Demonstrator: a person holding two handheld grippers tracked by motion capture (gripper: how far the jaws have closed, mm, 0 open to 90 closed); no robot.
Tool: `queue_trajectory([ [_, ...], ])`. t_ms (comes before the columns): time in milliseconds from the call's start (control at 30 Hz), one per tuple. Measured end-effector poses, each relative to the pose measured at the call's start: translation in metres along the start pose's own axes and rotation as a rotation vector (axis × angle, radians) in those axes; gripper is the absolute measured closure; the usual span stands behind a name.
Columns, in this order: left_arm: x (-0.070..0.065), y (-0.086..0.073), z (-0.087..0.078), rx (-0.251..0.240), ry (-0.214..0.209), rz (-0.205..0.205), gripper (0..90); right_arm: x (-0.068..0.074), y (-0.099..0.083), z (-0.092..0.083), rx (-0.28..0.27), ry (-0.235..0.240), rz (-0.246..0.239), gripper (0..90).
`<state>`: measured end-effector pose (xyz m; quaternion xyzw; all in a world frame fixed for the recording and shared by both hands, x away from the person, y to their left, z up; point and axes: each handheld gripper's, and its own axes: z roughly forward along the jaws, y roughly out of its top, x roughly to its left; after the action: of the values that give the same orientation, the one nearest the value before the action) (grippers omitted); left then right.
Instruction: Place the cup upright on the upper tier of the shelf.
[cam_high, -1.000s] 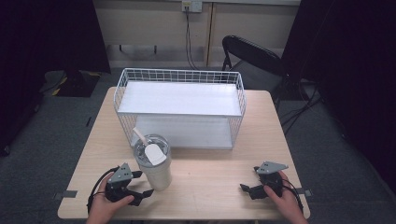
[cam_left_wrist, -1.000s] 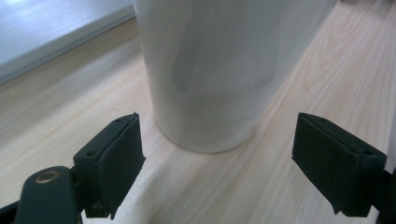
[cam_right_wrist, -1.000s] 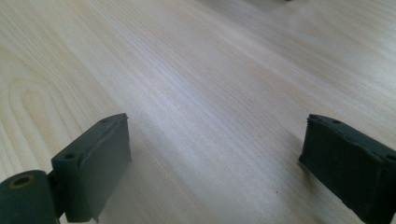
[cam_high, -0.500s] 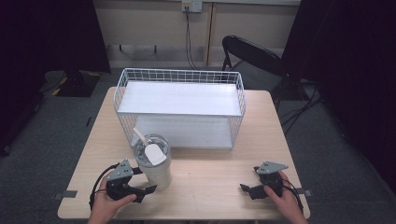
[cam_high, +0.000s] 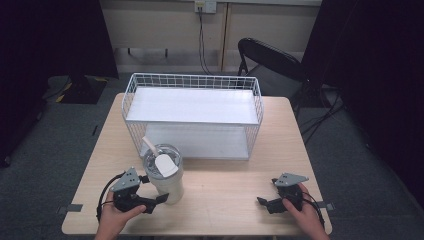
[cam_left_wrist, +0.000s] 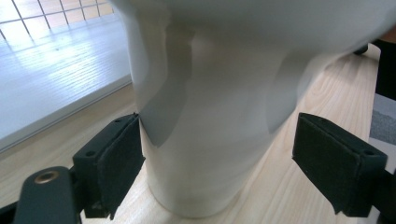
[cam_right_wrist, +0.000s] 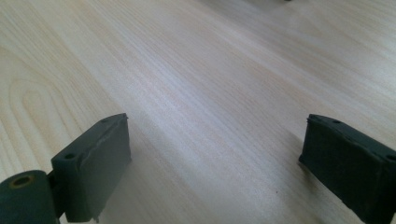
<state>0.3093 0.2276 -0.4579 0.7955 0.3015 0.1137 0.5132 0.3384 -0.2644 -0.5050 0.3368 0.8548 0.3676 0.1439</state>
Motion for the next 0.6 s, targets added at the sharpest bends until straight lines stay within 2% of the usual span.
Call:
queue_trajectory([
  [133, -0.0003, 0.0014, 0.0023, -0.005, 0.014, 0.004, 15.6, -0.0001, 0.0000, 0.0000, 0.000, 0.000, -0.001, 7.6],
  [600, -0.0010, 0.0053, 0.0090, -0.013, 0.018, 0.018, 11.8, 0.0000, 0.0000, 0.0000, 0.000, -0.001, -0.001, 7.6],
])
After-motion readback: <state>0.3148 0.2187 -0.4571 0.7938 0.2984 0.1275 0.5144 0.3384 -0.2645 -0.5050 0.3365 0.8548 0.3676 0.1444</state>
